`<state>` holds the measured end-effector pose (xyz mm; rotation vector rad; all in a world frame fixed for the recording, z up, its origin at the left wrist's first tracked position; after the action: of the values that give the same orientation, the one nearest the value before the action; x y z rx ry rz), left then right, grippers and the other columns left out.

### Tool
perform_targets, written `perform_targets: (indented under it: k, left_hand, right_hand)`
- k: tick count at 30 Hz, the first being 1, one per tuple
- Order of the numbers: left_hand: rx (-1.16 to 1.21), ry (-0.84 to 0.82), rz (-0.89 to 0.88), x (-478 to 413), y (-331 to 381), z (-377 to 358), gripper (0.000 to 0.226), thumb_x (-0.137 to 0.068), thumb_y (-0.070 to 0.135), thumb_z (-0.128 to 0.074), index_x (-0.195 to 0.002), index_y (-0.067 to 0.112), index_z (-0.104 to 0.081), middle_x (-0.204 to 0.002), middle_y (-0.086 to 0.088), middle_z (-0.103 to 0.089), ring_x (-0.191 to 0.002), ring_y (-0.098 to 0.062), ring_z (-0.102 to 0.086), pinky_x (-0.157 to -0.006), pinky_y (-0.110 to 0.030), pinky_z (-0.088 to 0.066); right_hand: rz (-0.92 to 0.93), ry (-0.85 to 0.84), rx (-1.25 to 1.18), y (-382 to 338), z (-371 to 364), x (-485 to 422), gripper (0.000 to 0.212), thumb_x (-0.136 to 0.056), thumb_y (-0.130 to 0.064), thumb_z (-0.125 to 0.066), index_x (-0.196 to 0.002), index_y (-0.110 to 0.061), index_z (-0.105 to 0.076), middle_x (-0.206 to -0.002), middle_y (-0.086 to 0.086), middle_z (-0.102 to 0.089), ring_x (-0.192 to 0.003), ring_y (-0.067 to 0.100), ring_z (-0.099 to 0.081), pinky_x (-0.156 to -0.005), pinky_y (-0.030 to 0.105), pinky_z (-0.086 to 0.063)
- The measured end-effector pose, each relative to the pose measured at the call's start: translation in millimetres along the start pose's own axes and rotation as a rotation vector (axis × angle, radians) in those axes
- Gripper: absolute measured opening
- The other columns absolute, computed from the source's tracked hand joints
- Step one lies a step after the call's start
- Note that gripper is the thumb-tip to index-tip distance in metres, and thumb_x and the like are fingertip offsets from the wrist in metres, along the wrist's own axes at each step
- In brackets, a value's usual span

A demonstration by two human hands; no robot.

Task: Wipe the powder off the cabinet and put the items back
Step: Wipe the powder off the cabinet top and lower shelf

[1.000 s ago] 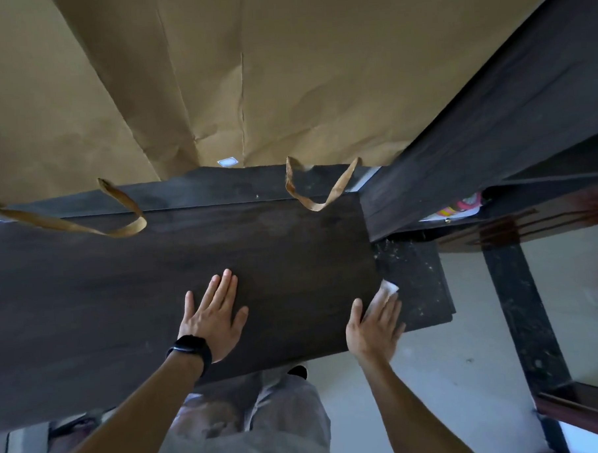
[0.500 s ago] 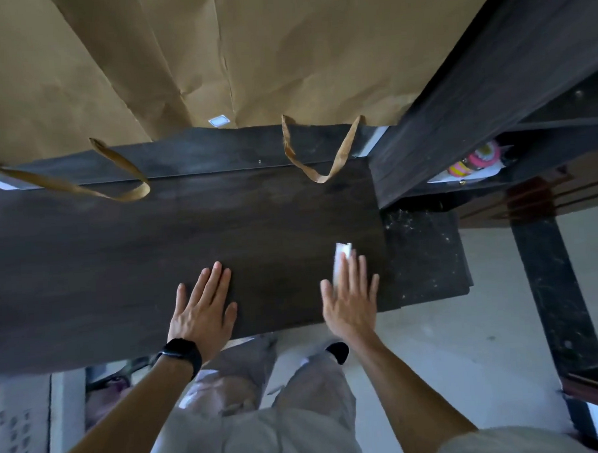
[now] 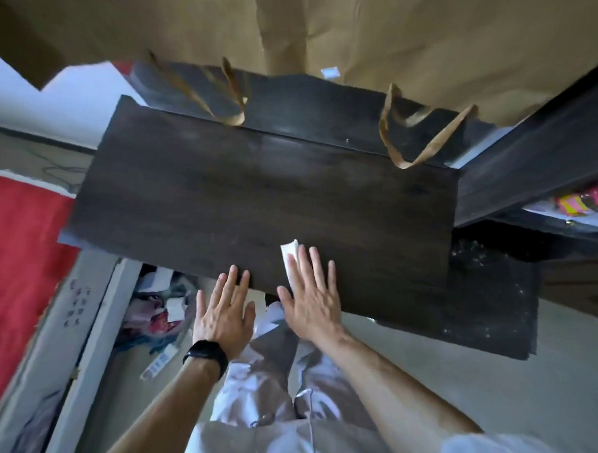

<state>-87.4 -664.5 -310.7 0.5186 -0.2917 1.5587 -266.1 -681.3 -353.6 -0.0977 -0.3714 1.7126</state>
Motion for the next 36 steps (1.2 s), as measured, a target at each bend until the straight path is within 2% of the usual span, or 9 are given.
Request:
perform_targets:
  k: [2,4,7,11,17,21,28,33,36]
  left_hand:
    - [0.006,0.012,0.021,6,1,-7,0.064,-0.103,0.039,-0.031,-0.157,0.03,0.0,-0.165,0.006,0.01,-0.152,-0.014,0.006,-0.122,-0.052,-0.003]
    - [0.023,0.034,0.036,11,8,-13,0.065,-0.102,0.038,-0.033,-0.158,0.028,-0.002,-0.166,0.004,0.007,-0.152,-0.016,0.003,-0.121,-0.053,-0.005]
    - [0.015,0.034,0.016,20,25,-19,0.066,-0.101,0.037,-0.034,-0.158,0.026,-0.003,-0.166,0.001,0.007,-0.153,-0.018,0.0,-0.12,-0.054,-0.007]
    - [0.022,-0.016,-0.018,28,53,-24,0.067,-0.102,0.039,-0.032,-0.158,0.025,0.001,-0.165,0.0,0.011,-0.152,-0.017,0.005,-0.121,-0.054,-0.008]
    - [0.049,-0.064,0.011,27,65,-23,0.066,-0.102,0.04,-0.029,-0.157,0.027,0.005,-0.165,0.002,0.016,-0.152,-0.017,0.01,-0.121,-0.052,-0.003]
    - [0.063,-0.024,-0.021,27,49,-18,0.066,-0.101,0.037,-0.033,-0.158,0.027,0.0,-0.165,0.005,0.013,-0.152,-0.015,0.006,-0.121,-0.051,-0.004]
    - [0.155,0.089,0.234,7,-28,1,0.072,-0.1,0.037,-0.037,-0.158,0.025,0.003,-0.164,0.005,0.013,-0.152,-0.015,0.008,-0.122,-0.046,-0.003]
    - [0.156,0.092,0.302,-8,-82,11,0.069,-0.101,0.039,-0.032,-0.158,0.023,0.004,-0.164,0.007,0.013,-0.151,-0.014,0.012,-0.123,-0.048,-0.005]
    - [0.176,0.108,0.27,-14,-103,14,0.067,-0.101,0.035,-0.035,-0.158,0.024,-0.001,-0.163,0.009,0.011,-0.152,-0.014,0.01,-0.123,-0.049,-0.006]
  right_hand:
    - [0.094,-0.026,0.015,-5,-3,-7,0.067,-0.104,-0.048,-0.029,-0.16,-0.02,-0.007,-0.168,0.002,-0.002,-0.155,0.024,-0.001,-0.122,0.056,-0.011]
    - [0.062,-0.006,0.024,14,0,2,0.066,-0.104,-0.048,-0.028,-0.16,-0.022,-0.007,-0.168,0.0,-0.004,-0.155,0.023,-0.002,-0.122,0.056,-0.011]
    - [-0.206,0.09,0.037,77,15,40,0.065,-0.104,-0.049,-0.027,-0.16,-0.02,-0.013,-0.168,0.002,-0.012,-0.155,0.025,-0.007,-0.121,0.055,-0.009]
    - [-0.562,0.119,0.017,162,40,101,0.068,-0.103,-0.046,-0.026,-0.159,-0.011,-0.013,-0.166,0.011,-0.016,-0.153,0.033,-0.013,-0.116,0.064,-0.021]
    - [-0.832,0.135,-0.138,160,43,101,0.074,-0.101,-0.049,-0.024,-0.157,-0.002,-0.011,-0.163,0.023,-0.016,-0.152,0.037,-0.014,-0.115,0.067,-0.02]
    - [-0.613,0.121,-0.047,135,35,78,0.075,-0.102,-0.048,-0.027,-0.156,0.001,-0.009,-0.163,0.026,-0.014,-0.152,0.038,-0.014,-0.117,0.062,-0.017]
    - [-0.265,0.06,0.024,68,26,-33,0.076,-0.102,-0.053,-0.019,-0.158,-0.004,-0.001,-0.166,0.019,-0.01,-0.154,0.032,-0.009,-0.119,0.058,-0.015]
    - [-0.108,0.013,0.061,17,24,-126,0.076,-0.101,-0.053,-0.023,-0.158,-0.005,-0.007,-0.166,0.018,-0.011,-0.154,0.032,-0.007,-0.119,0.061,-0.014]
    - [-0.016,-0.018,0.099,-18,22,-173,0.074,-0.102,-0.052,-0.02,-0.159,-0.007,-0.006,-0.166,0.016,-0.007,-0.154,0.031,-0.003,-0.12,0.06,-0.012]
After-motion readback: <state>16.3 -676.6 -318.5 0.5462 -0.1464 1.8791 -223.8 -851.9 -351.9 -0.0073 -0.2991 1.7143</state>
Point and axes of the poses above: each hand's wrist, its own x-axis away from the middle knuckle, its own z-axis out of the back of the hand, y = z × x, the point moved 3 cm from there along -x, towards the middle knuckle
